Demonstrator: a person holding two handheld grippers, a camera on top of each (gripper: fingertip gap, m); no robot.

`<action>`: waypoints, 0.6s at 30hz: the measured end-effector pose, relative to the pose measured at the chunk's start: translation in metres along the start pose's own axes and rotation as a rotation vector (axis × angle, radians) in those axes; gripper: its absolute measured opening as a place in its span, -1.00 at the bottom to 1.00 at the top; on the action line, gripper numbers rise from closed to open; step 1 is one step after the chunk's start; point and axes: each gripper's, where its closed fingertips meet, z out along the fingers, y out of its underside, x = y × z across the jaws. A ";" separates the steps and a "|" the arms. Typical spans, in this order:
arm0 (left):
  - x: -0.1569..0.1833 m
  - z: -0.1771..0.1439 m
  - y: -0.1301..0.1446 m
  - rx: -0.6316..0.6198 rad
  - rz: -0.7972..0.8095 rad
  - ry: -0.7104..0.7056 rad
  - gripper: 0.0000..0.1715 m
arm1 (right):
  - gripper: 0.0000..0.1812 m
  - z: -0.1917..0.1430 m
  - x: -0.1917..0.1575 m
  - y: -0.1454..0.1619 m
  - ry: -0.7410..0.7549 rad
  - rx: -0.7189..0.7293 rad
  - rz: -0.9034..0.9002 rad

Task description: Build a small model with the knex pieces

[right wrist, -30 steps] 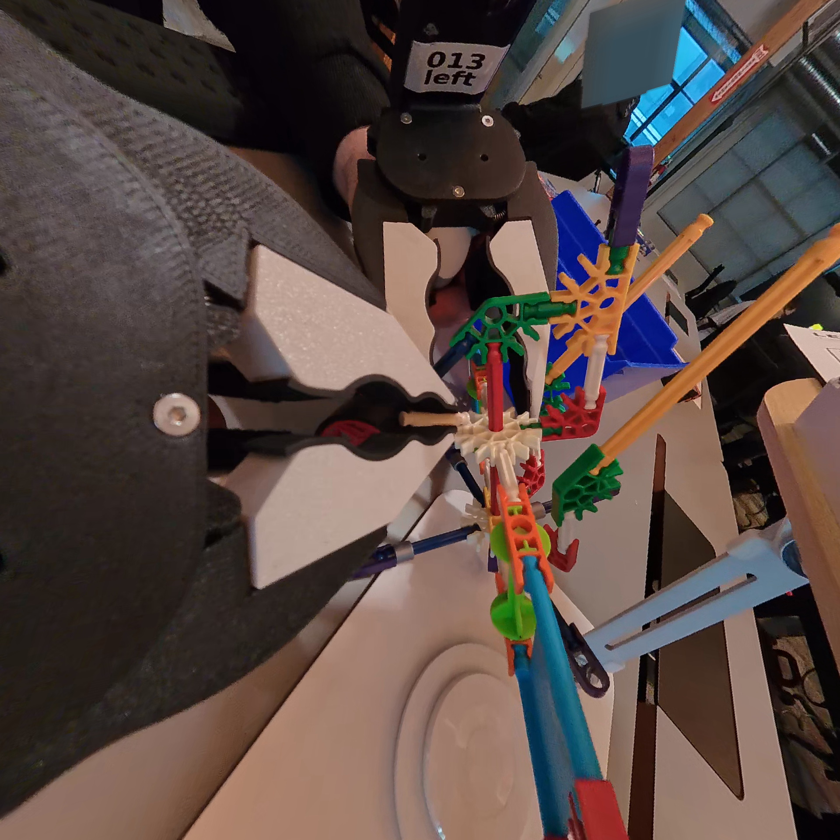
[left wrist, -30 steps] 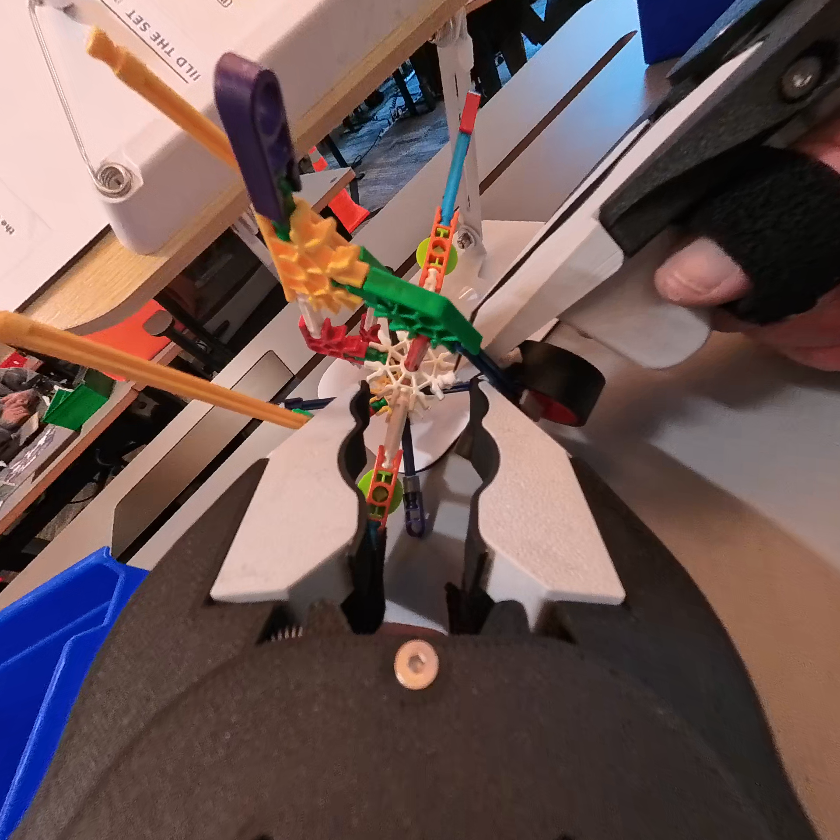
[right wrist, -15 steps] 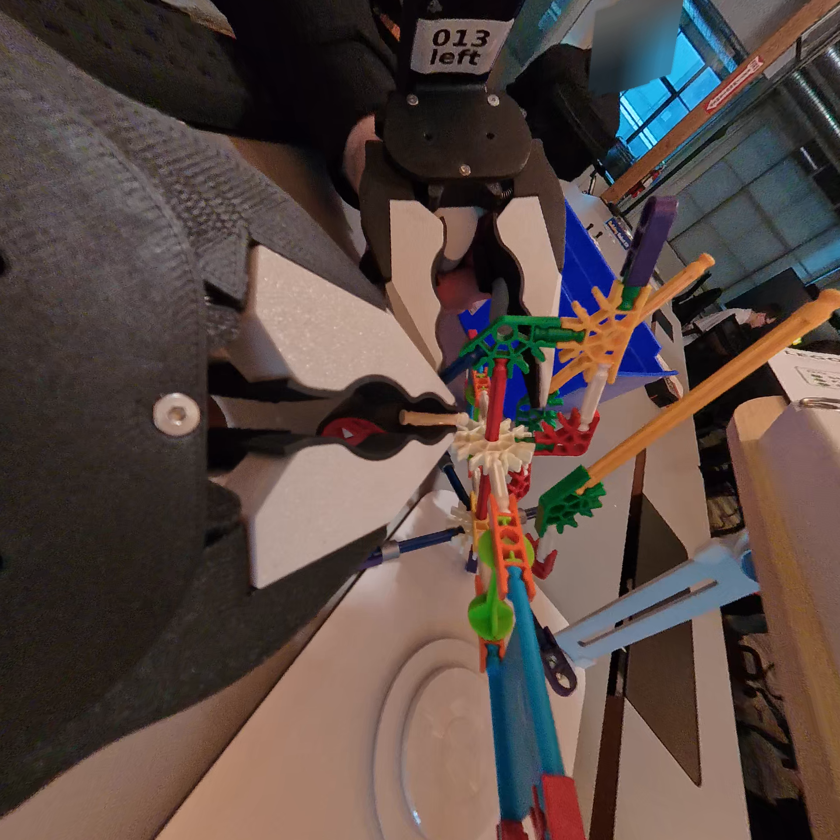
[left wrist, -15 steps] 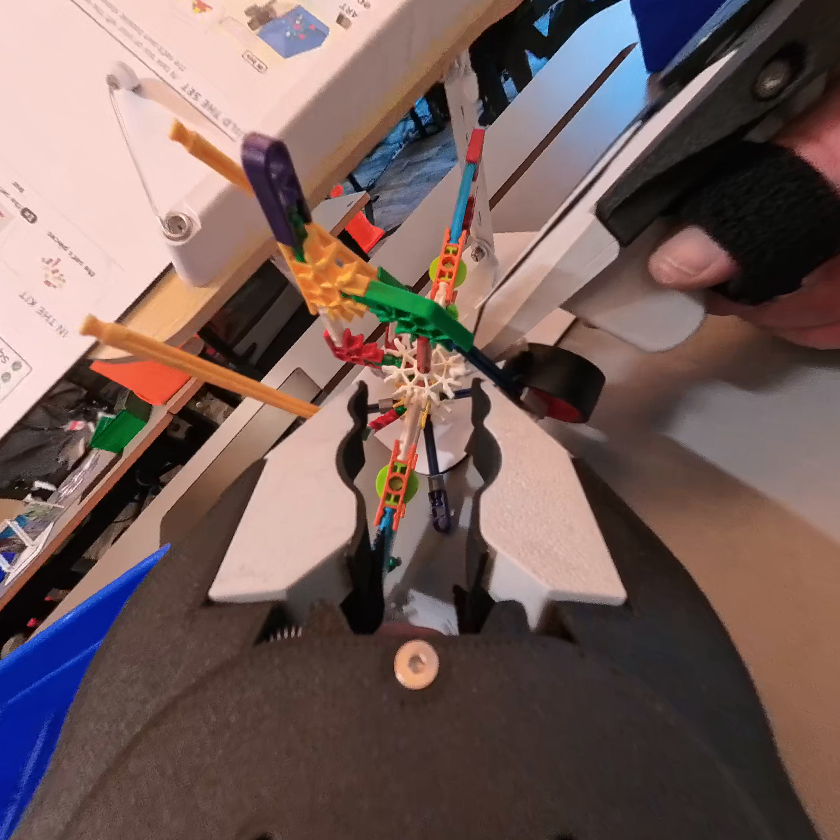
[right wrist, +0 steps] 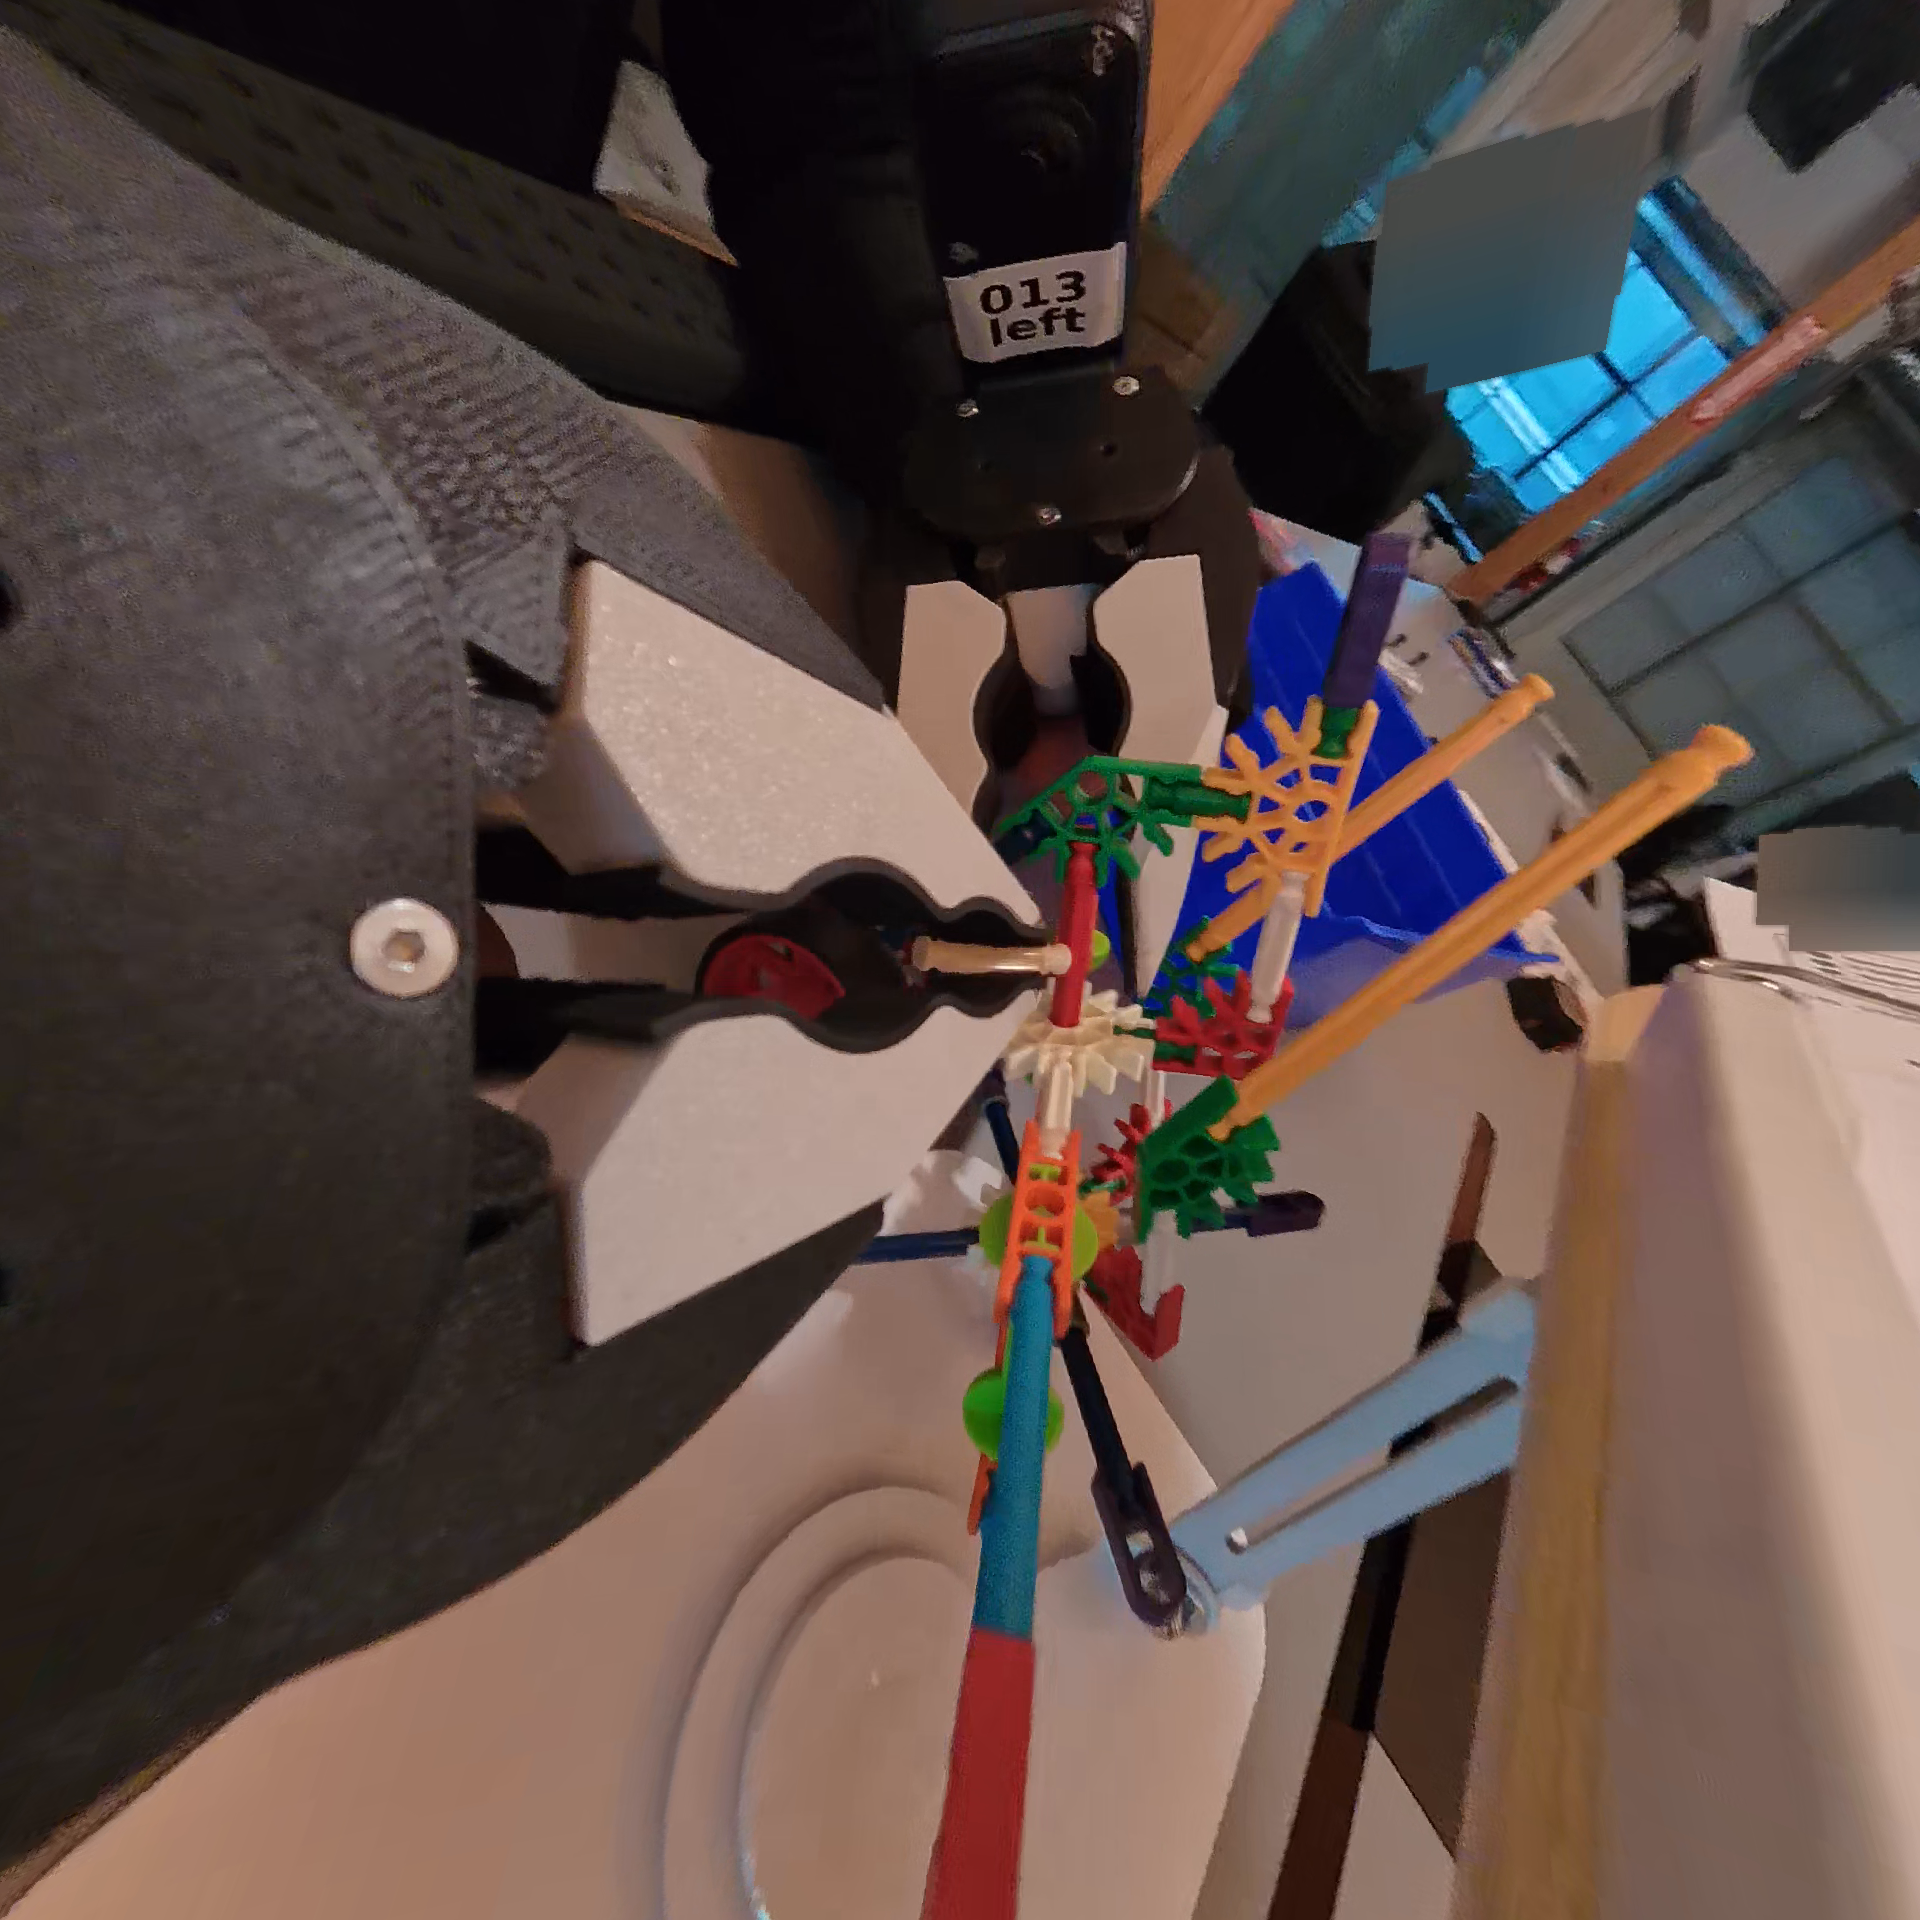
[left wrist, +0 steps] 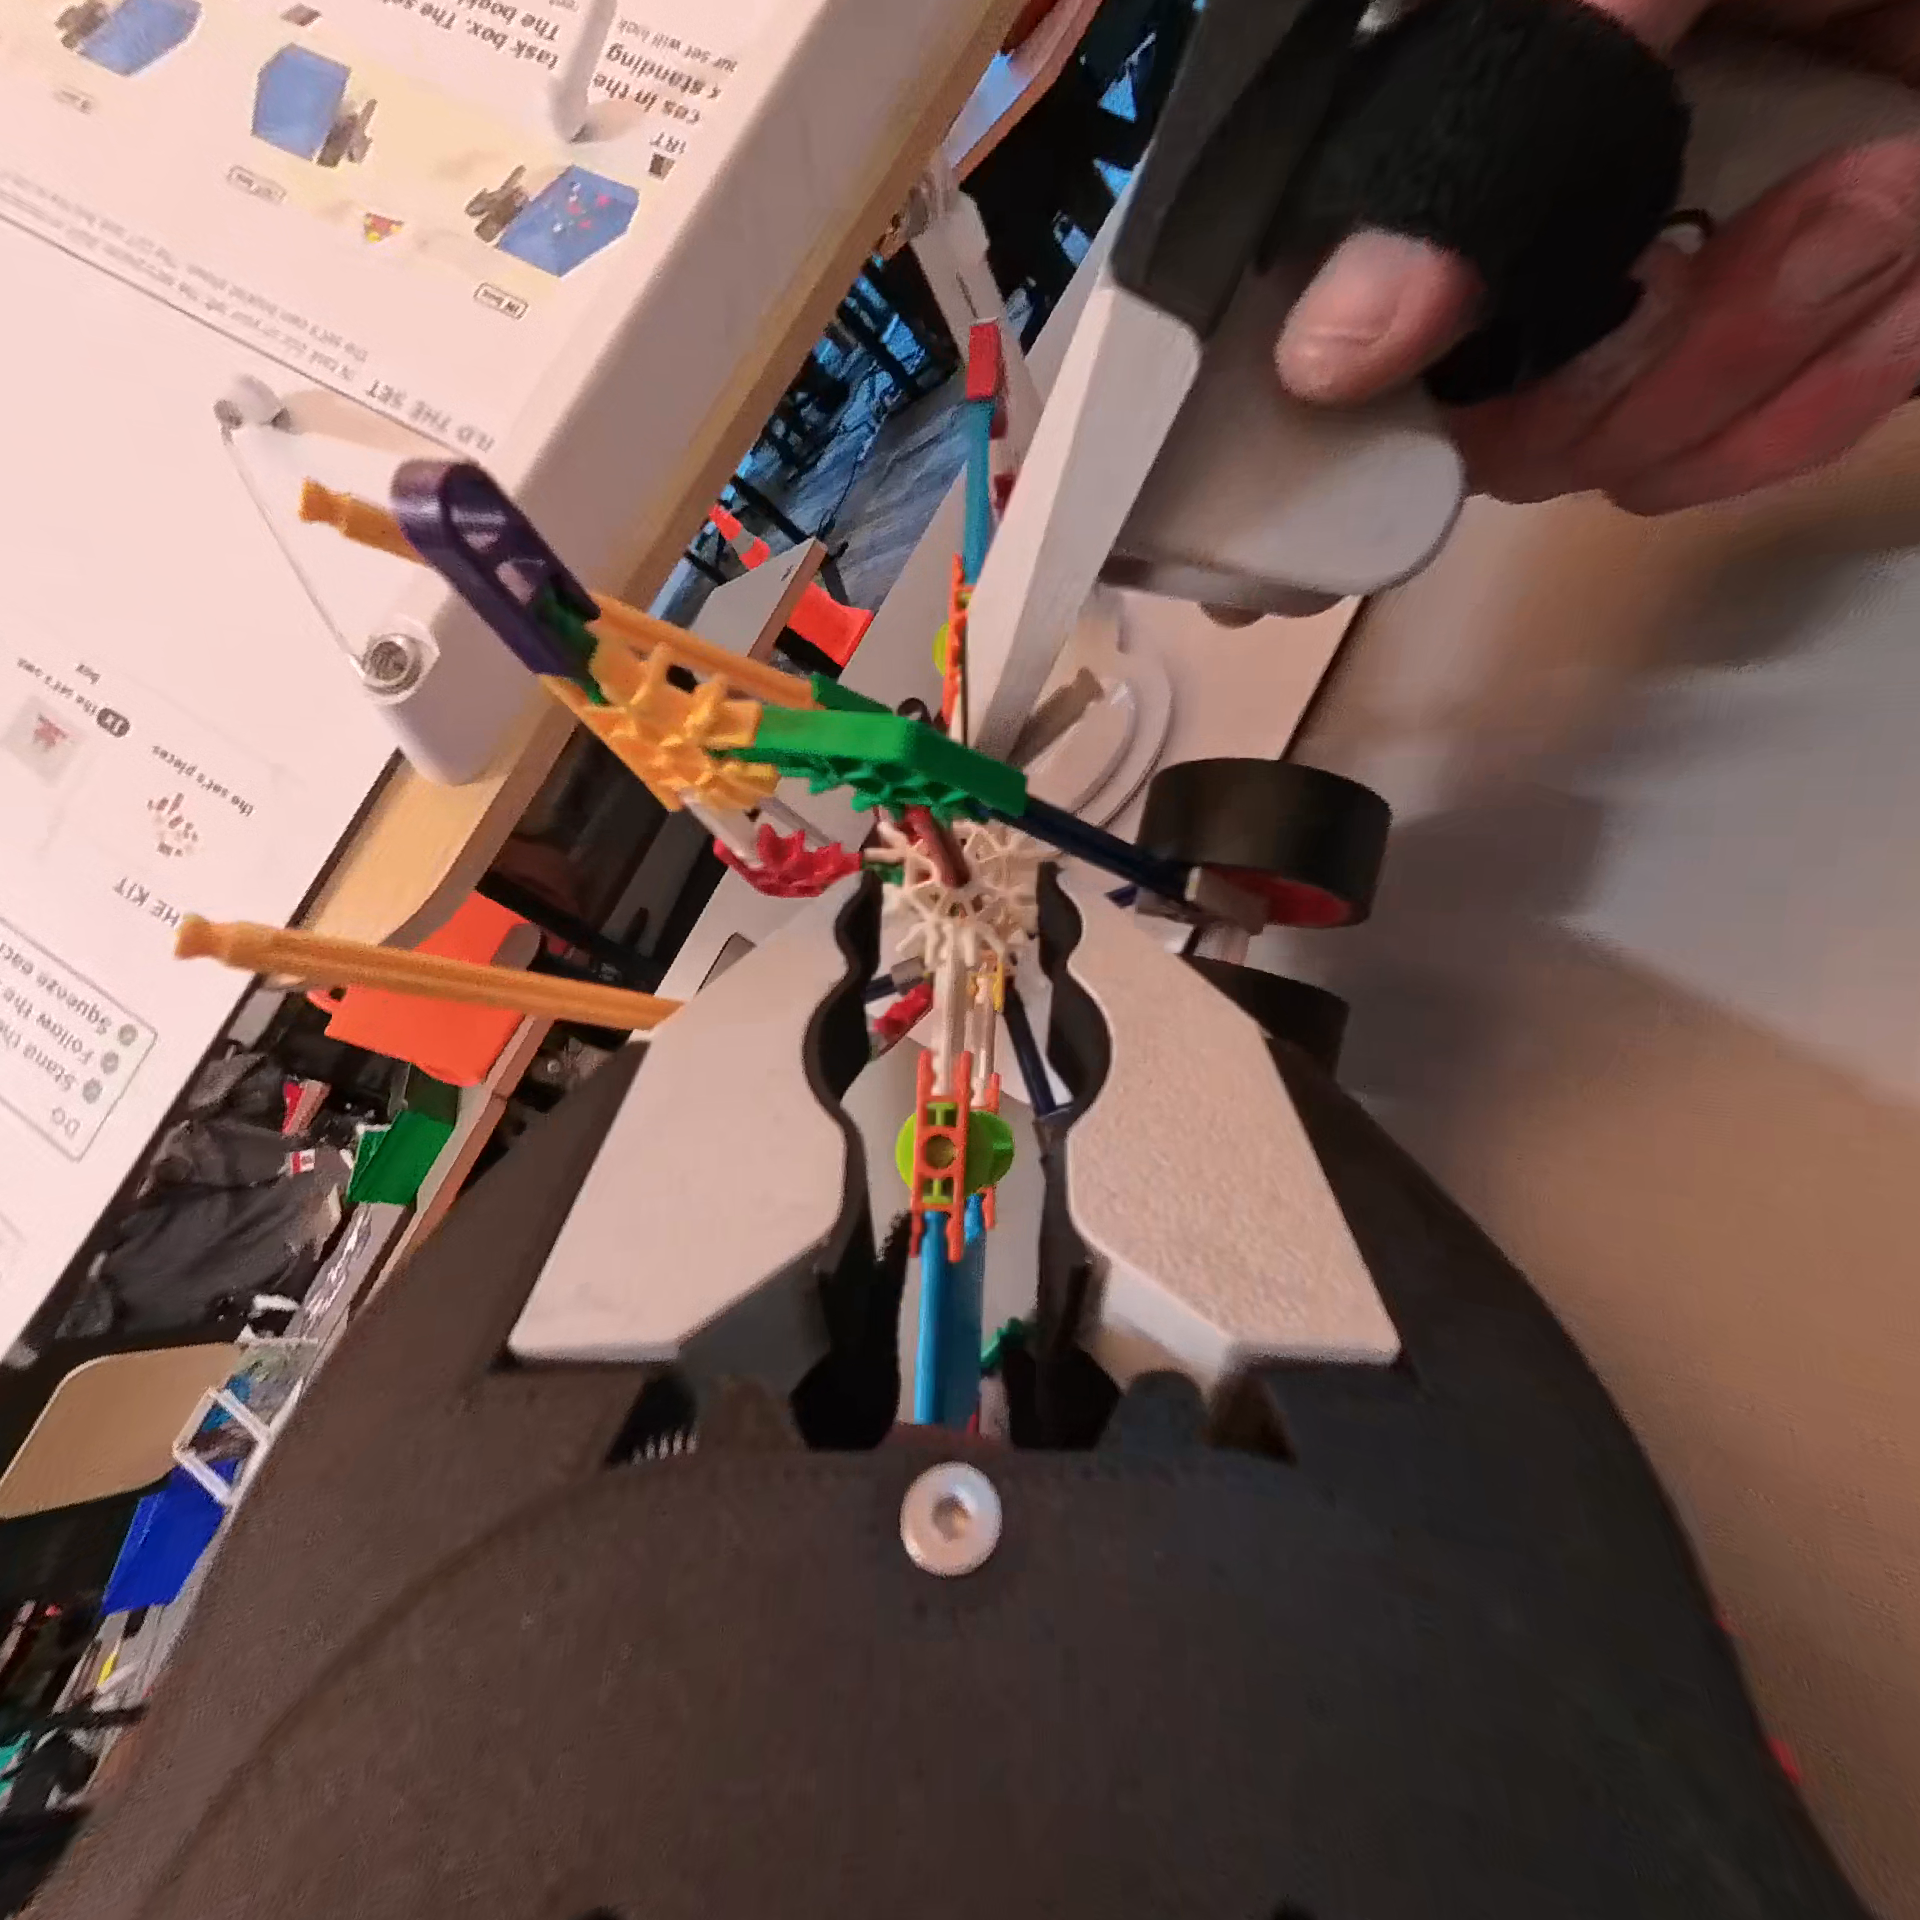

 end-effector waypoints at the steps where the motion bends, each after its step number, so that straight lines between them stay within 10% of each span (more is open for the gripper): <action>1: 0.001 0.001 -0.001 0.006 0.014 -0.002 -0.71 | -0.98 0.002 -0.001 0.003 -0.015 -0.025 -0.010; 18: 0.004 0.003 -0.005 0.010 0.204 -0.018 -0.93 | -0.98 0.006 -0.007 0.007 -0.080 -0.069 -0.055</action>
